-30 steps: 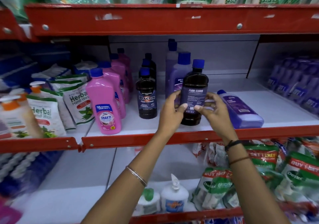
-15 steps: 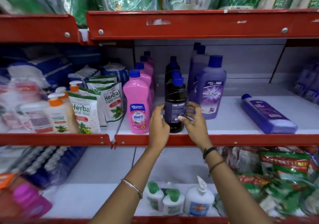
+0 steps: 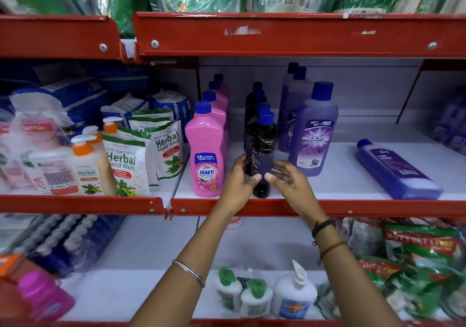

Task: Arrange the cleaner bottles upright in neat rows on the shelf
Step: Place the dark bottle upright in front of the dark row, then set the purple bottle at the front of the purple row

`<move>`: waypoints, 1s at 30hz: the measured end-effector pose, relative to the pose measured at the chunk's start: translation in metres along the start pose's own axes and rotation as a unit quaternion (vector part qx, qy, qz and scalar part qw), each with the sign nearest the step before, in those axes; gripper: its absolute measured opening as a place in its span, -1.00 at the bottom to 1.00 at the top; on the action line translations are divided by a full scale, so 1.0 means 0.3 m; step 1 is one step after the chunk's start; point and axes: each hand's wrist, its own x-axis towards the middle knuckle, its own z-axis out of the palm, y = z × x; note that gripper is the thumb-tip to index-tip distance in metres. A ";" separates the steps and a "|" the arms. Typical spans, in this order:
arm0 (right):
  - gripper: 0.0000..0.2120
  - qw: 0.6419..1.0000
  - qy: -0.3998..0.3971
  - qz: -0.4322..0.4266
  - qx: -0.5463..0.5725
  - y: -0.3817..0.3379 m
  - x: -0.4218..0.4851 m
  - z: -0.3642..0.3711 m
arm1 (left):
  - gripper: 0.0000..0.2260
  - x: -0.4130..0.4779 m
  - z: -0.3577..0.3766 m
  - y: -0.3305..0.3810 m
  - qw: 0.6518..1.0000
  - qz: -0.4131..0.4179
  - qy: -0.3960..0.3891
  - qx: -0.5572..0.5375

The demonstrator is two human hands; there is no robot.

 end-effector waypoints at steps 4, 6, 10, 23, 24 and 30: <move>-0.63 1.000 -0.001 -0.008 -0.014 0.009 0.011 0.002 | -0.52 0.001 0.000 0.001 1.000 0.002 0.017 0.007; -0.67 1.000 0.017 -0.001 0.008 0.008 0.008 0.001 | -0.56 0.005 -0.002 -0.006 0.999 -0.001 0.041 0.017; -0.72 0.999 0.045 0.000 0.006 0.004 0.011 -0.002 | -0.59 0.005 0.007 -0.028 0.995 -0.003 0.066 0.076; -0.73 0.991 0.127 -0.022 0.022 -0.007 -0.047 -0.083 | -0.63 -0.115 0.140 -0.005 0.945 0.166 0.264 0.095; -0.73 0.990 0.139 -0.030 0.019 -0.008 -0.061 -0.116 | -0.65 -0.130 0.175 0.003 0.940 0.196 0.263 0.093; -0.73 0.972 0.220 -0.003 -0.081 0.015 -0.072 -0.454 | -0.69 -0.063 0.463 0.119 0.965 0.233 0.113 0.030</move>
